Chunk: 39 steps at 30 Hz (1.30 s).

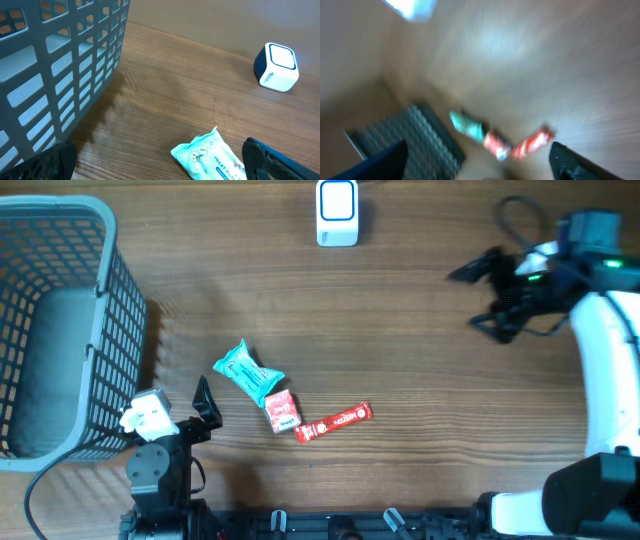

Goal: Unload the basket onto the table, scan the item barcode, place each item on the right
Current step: 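Reach the right gripper to the red Nescafé stick and grasp it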

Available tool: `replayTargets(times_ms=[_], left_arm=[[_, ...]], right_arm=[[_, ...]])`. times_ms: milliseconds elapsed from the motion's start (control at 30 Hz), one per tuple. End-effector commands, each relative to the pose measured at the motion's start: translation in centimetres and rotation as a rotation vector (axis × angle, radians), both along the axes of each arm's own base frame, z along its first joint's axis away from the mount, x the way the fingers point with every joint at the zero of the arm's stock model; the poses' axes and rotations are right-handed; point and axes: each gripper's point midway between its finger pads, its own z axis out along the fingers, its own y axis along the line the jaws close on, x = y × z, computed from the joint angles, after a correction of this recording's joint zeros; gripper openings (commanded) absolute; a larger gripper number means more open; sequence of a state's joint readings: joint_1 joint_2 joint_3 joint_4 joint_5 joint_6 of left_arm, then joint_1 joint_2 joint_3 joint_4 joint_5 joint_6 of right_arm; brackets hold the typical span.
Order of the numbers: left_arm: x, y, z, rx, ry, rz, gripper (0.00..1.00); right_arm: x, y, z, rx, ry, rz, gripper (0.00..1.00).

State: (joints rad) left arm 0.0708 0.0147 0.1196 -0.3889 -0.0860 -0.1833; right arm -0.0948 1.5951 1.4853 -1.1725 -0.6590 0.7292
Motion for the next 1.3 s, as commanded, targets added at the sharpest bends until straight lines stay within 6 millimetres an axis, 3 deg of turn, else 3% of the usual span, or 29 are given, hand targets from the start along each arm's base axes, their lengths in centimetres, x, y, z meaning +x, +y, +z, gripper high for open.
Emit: replayTargets(times_ms=[0, 67, 167, 200, 300, 433, 533, 700, 867, 967, 1000, 1033, 1100, 1133, 1267], left_arm=[[0.0, 0.4, 0.0, 0.023, -0.002, 0.015, 1.0], [0.0, 0.4, 0.0, 0.023, -0.002, 0.015, 1.0], [0.0, 0.4, 0.0, 0.023, -0.002, 0.015, 1.0], [0.0, 0.4, 0.0, 0.023, -0.001, 0.015, 1.0], [0.0, 0.4, 0.0, 0.023, -0.001, 0.015, 1.0], [0.0, 0.4, 0.0, 0.023, -0.001, 0.015, 1.0], [0.0, 0.4, 0.0, 0.023, 0.001, 0.015, 1.0], [0.0, 0.4, 0.0, 0.023, 0.001, 0.015, 1.0], [0.0, 0.4, 0.0, 0.023, 0.001, 0.015, 1.0], [0.0, 0.4, 0.0, 0.023, 0.001, 0.015, 1.0], [0.0, 0.4, 0.0, 0.023, 0.001, 0.015, 1.0], [0.0, 0.4, 0.0, 0.023, 0.001, 0.015, 1.0], [0.0, 0.4, 0.0, 0.023, 0.001, 0.015, 1.0], [0.0, 0.4, 0.0, 0.023, 0.001, 0.015, 1.0], [0.0, 0.4, 0.0, 0.023, 0.001, 0.015, 1.0]], right_arm=[[-3.9, 6.9, -1.0, 0.028, 0.243, 0.012, 0.92], [-6.3, 10.8, -1.9, -0.039, 0.343, 0.02, 0.94], [-10.6, 14.2, -4.9, -0.252, 0.498, -0.07, 0.8], [-12.2, 15.2, -5.6, -0.302, 0.548, -0.09, 0.81], [-14.6, 17.2, -7.9, -0.425, 0.611, -0.155, 0.87], [-15.1, 17.3, -11.5, -0.563, 0.654, -0.217, 0.89], [-16.0, 17.6, -16.1, -0.649, 0.794, -0.21, 0.84], [-17.6, 18.8, -18.7, -0.64, 0.947, -0.192, 0.8], [-17.6, 17.7, -20.3, -0.706, 0.955, -0.316, 0.87], [-17.5, 17.2, -23.5, -0.678, 0.913, -0.356, 0.91], [-17.4, 17.1, -24.7, -0.662, 0.89, -0.362, 0.86], [-17.4, 17.1, -25.7, -0.642, 0.872, -0.358, 0.68], [-17.8, 16.6, -27.4, -0.623, 0.854, -0.355, 0.19], [-17.7, 16.7, -28.0, -0.601, 0.835, -0.344, 0.05], [-17.0, 16.6, -28.1, -0.592, 0.794, -0.281, 0.04]])
